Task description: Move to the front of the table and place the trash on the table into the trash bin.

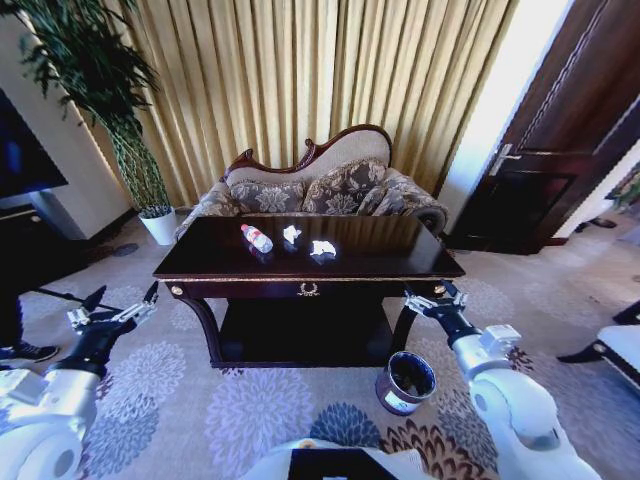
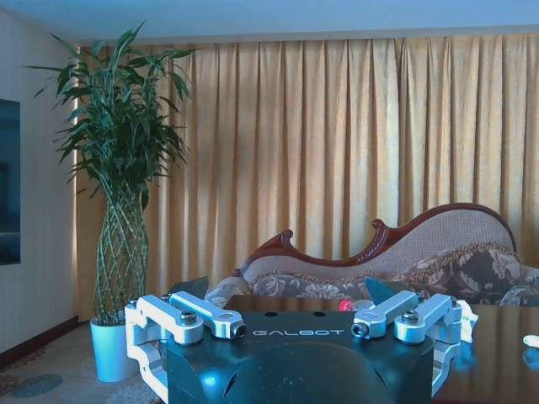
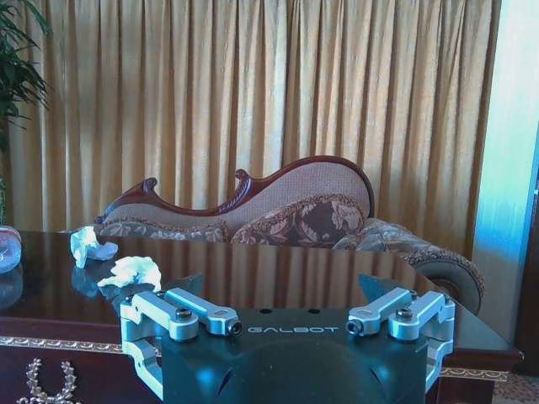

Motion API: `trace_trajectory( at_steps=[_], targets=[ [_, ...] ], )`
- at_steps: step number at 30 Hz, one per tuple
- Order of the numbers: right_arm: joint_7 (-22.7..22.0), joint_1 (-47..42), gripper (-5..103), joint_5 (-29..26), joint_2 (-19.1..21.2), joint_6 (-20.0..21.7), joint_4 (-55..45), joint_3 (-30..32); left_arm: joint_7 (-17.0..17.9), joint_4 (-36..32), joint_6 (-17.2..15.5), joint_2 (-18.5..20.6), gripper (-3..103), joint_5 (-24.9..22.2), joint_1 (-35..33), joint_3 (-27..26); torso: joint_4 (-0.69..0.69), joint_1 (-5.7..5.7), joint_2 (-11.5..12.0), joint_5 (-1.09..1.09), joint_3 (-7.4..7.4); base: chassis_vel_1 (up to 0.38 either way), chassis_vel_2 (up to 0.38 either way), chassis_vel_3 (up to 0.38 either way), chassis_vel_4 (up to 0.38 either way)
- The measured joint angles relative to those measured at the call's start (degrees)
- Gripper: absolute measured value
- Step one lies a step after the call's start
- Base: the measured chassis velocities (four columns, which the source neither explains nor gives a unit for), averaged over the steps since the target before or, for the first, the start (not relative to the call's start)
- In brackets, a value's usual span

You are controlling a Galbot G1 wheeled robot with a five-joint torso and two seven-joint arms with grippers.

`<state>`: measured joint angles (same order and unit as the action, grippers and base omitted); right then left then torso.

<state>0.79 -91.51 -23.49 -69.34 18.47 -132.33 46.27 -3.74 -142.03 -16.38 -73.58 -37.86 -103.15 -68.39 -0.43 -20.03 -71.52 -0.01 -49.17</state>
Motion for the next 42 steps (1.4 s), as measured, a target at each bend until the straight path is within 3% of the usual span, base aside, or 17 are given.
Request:
trace_trajectory(
  at_steps=[42],
  targets=[
    [1.25, -0.77, 100, 0.78, -0.49, -1.88, 0.97, 0.35, -0.03, -0.25, -0.01, -0.33, 100, 0.07, -0.11, -0.05, 0.0, 0.0, 0.0, 0.01, 0.0, 0.0, 0.0, 0.0, 0.0]
  ],
)
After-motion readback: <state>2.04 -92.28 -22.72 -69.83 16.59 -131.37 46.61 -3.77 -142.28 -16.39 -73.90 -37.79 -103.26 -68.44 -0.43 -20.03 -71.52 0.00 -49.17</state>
